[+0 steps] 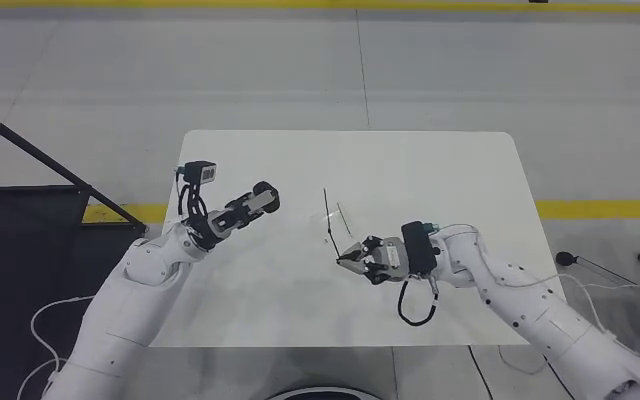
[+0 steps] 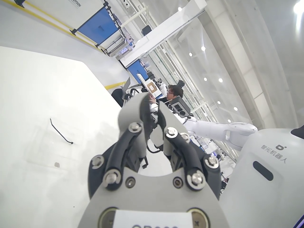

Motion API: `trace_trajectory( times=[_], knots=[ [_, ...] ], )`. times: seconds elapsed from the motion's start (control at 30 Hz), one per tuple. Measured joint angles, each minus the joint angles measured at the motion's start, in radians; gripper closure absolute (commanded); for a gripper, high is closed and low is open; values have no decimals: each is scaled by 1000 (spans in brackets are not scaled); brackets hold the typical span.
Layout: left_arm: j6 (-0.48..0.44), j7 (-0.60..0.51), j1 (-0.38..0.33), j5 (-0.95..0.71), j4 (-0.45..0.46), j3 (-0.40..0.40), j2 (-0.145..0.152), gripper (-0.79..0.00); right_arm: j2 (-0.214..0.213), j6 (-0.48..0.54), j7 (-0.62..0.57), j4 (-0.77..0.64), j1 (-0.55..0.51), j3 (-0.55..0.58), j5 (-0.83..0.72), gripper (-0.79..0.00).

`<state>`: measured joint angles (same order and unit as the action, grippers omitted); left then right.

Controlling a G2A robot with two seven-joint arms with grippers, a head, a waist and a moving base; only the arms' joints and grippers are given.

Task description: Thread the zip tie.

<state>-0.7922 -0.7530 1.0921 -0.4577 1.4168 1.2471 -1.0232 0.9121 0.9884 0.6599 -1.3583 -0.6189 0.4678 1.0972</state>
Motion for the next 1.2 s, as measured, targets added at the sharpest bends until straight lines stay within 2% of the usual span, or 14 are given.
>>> trace_trajectory(
  times=[0.13,0.27,0.4,0.8,0.93,1.2],
  knots=[
    [2,41,6,60,6,12,-1,-785,-9,-115,-179,-40,-19,39,-16,0],
    [11,78,15,110,22,15,-4,-785,-34,-279,-471,-170,-59,94,-23,0],
    [20,96,20,137,29,17,-5,-785,-60,-350,-711,-290,-105,146,-57,0],
    [20,96,20,137,29,17,-5,-785,-60,-358,-732,-290,-109,149,-58,0],
    [20,96,20,137,29,17,-5,-785,-50,-464,-859,-357,-110,149,12,0],
    [20,96,20,137,29,17,-5,-785,-26,-595,-1281,-526,-92,130,133,0]
  ],
)
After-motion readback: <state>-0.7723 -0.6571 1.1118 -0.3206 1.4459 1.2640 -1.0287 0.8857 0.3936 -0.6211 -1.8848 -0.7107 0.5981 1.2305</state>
